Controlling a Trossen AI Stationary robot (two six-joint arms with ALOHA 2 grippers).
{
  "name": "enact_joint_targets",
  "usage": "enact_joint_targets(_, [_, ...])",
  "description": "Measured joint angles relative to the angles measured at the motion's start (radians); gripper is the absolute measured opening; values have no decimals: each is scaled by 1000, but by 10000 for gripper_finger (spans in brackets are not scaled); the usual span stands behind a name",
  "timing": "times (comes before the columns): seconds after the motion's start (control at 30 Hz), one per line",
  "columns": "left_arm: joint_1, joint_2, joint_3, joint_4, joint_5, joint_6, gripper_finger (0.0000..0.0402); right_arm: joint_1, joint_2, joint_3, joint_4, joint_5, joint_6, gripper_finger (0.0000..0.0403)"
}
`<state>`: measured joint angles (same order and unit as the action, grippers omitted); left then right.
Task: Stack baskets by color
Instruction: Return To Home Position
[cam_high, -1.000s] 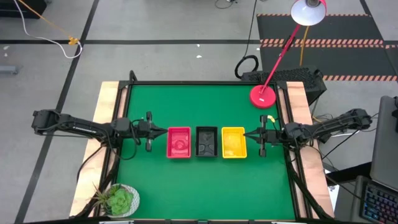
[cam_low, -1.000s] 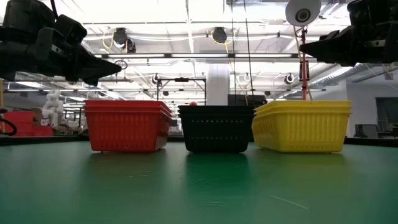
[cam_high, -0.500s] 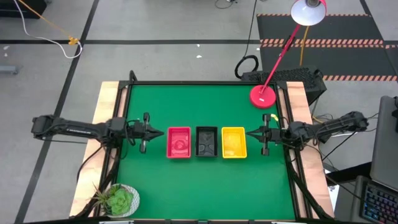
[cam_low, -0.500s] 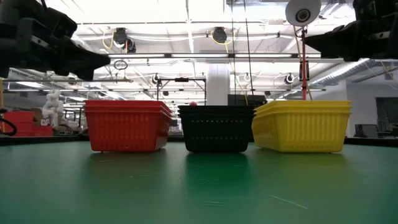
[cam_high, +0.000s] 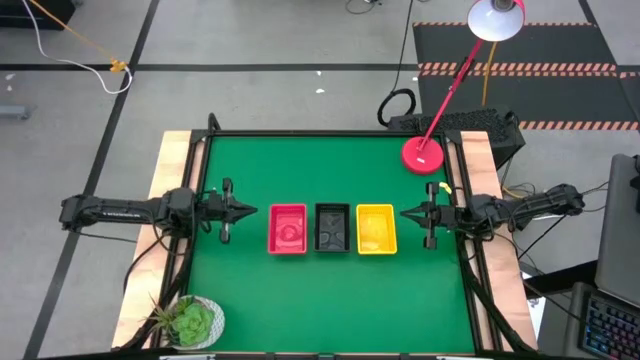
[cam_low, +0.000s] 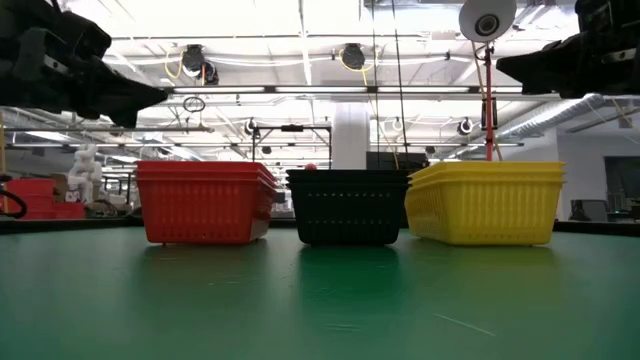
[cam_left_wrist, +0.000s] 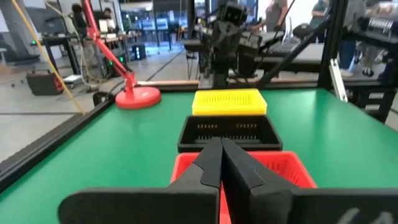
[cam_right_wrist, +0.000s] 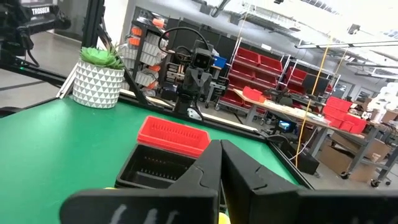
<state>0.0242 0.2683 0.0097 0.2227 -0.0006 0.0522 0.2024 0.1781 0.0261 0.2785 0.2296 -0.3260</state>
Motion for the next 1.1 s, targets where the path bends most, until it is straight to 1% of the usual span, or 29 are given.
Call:
enact_joint_targets(0.27, [0,-97,0,-65,0,-2,4,0,-98,0,-91,0,0,0])
enact_joint_targets(0.5, [0,-151,0,-107,-4,-10,4,0,-179,0,-150,-4,-8,0])
enact_joint_targets(0.6, [0,-164,0,-125,-10,-13,8,0,-177,0,-163,-19,-17,0])
enact_joint_targets(0.7, [0,-167,1,-133,-11,-12,3,1,-177,0,-168,-28,-17,0])
enact_joint_targets(0.83, [0,-167,1,-132,-11,-12,9,0,-177,0,-189,-102,-16,0])
enact_joint_targets(0.97, [0,-167,1,-113,-11,-12,4,-7,-177,0,-202,-103,-64,0])
enact_joint_targets(1.1, [0,-167,1,-114,-11,-23,7,-53,-177,0,-183,-105,-82,0])
